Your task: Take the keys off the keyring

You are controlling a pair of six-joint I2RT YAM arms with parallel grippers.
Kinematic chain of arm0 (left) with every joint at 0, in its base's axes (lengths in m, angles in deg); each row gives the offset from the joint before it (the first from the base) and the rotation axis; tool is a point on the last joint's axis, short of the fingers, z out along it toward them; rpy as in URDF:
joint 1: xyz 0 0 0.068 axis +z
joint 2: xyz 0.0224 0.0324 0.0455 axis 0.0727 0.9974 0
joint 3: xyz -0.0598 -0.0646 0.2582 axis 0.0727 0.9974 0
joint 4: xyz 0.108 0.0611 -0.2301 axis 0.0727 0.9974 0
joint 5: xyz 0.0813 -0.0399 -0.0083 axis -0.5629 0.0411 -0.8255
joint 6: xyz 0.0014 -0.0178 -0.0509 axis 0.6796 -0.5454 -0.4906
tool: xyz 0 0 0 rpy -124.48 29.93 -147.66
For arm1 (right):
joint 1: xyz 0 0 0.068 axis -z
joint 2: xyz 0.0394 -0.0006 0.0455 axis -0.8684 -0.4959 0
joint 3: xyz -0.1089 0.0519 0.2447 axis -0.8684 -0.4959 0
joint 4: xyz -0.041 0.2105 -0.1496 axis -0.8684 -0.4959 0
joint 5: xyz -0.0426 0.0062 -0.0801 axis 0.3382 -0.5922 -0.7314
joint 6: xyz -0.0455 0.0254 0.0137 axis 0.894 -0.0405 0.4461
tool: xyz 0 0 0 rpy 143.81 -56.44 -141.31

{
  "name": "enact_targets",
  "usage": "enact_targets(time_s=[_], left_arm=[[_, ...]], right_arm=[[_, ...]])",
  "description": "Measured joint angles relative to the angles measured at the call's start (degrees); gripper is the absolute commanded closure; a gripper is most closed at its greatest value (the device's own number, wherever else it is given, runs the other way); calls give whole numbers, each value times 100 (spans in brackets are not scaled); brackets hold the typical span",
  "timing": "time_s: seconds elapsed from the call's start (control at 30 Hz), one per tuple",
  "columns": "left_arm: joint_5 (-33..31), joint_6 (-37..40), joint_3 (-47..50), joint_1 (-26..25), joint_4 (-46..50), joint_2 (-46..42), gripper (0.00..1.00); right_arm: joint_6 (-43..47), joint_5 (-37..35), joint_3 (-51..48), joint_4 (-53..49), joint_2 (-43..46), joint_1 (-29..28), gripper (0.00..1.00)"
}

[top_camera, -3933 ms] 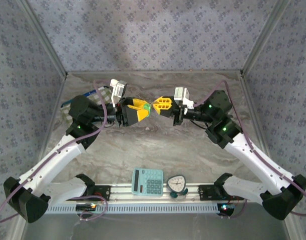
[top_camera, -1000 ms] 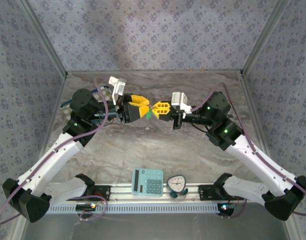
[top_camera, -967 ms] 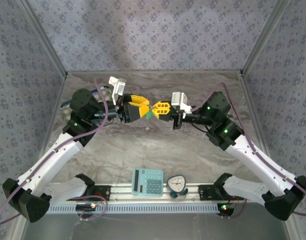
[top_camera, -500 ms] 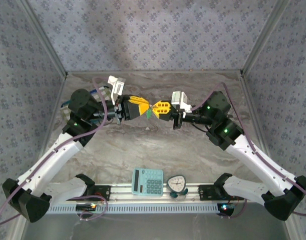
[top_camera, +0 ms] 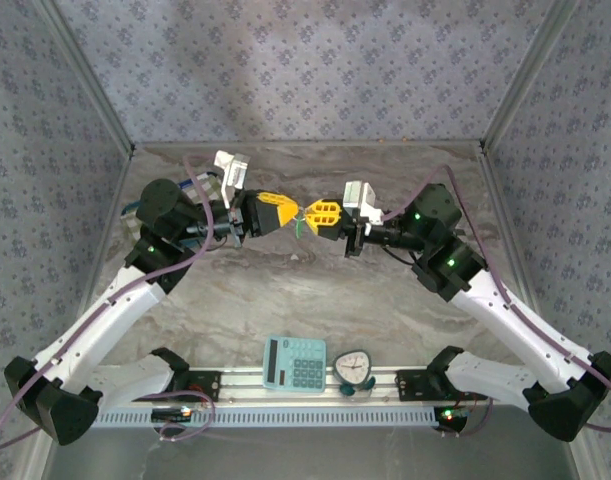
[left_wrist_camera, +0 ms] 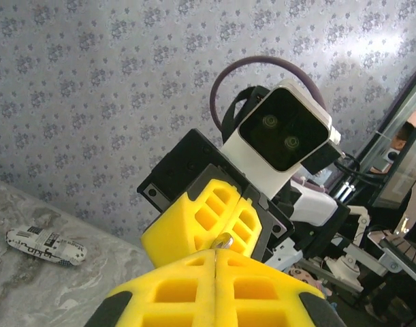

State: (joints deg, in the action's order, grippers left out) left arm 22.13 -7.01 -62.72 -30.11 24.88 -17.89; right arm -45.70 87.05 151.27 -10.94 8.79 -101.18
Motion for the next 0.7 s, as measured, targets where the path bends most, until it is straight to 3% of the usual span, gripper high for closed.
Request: enact_targets(time_s=[0.37,0.43,0.5,0.6,0.7], left_arm=[[-387,-581,448,168,-400,-201,99],[-470,-605,459,175,-413,-205,80],[-612,-555,472,227,-393,-234,68],[-787,-431,483,345,-286,-348,53],[-828,-306,485,444,-186,-470,48]], right_arm=[[251,-527,-315,151,107,-245,100],[273,-592,-315,146,114,-254,100],[304,-625,-315,92,131,-254,100],[337,-625,-310,-15,146,-227,100],[337,-614,-310,-120,146,-140,100]])
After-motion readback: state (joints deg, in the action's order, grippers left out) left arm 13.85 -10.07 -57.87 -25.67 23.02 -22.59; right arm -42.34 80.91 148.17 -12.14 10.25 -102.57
